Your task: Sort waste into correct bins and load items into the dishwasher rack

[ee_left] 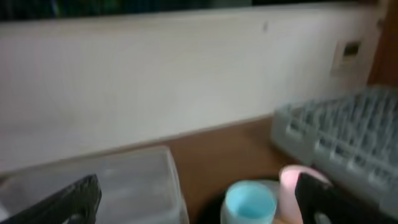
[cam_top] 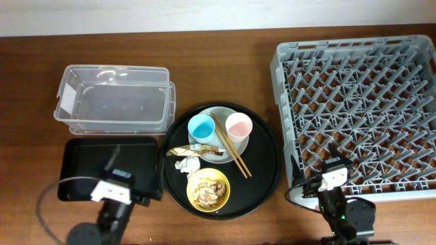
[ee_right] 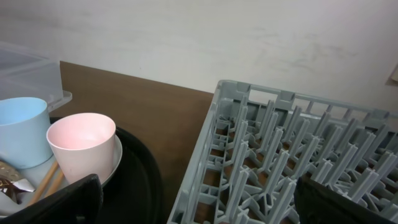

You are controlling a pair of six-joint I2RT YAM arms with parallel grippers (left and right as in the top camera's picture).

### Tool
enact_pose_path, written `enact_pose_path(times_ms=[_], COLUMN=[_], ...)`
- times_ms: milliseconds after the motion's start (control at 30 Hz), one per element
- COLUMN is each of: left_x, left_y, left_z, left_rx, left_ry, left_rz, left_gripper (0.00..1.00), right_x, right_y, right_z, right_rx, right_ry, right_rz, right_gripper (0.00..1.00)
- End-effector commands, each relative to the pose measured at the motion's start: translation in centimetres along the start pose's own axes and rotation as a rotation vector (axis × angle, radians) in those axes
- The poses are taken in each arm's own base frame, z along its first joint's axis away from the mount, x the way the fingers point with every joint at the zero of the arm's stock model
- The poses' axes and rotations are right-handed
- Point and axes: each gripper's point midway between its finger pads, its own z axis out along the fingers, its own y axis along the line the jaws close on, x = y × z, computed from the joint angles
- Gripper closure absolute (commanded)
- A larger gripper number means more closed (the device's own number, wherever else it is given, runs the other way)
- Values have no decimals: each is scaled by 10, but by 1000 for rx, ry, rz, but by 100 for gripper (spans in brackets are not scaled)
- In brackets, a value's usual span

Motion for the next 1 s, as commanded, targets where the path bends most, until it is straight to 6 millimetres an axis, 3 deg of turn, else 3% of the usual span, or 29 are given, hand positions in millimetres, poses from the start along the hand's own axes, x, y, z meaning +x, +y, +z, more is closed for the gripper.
enact_pose_path(times_ms=[0,100,167,267,367,433,467,500,567,600,667,733,800,833,900,967], left_x=[-63,-66,-65,-56,-16,31,57,92,122,126,125,123,137,144,169,182], left_y=[-9,-38,-55,-84,-97,-124,-140,-154,-160,-165,-185,-225,-225,-225,-228,-221], left_z=[8,44,66,82,93,89,85,83,80,80,76,67,69,70,67,71], left_rx=[94,354,522,824,876,861,819,642,350,276,235,265,127,88,52,-7], left_ry=[116,378,434,472,644,875,1003,1172,1269,1256,1211,1190,1191,1192,1245,1248], left_rz=[-14,-169,-253,-412,-549,-586,-545,-482,-373,-312,-232,-257,-273,-259,-205,-173], left_gripper=[1,1,1,1,4,66,83,100,99,94,94,89,88,61,60,62], right_x=[3,3,3,3,3,3,3,3,3,3,3,3,3,3,3,3], right_y=[-3,-3,-3,-3,-3,-3,-3,-3,-3,-3,-3,-3,-3,-3,-3,-3], right_z=[0,0,0,0,0,0,0,0,0,0,0,0,0,0,0,0], right_rx=[14,14,14,14,14,14,14,14,14,14,14,14,14,14,14,14], right_ry=[6,5,6,5,6,6,6,5,6,6,5,5,6,5,6,6], right_rz=[9,9,9,9,10,9,9,9,9,9,9,9,9,9,9,9], right_gripper=[1,1,1,1,1,1,1,1,1,1,1,1,1,2,1,1])
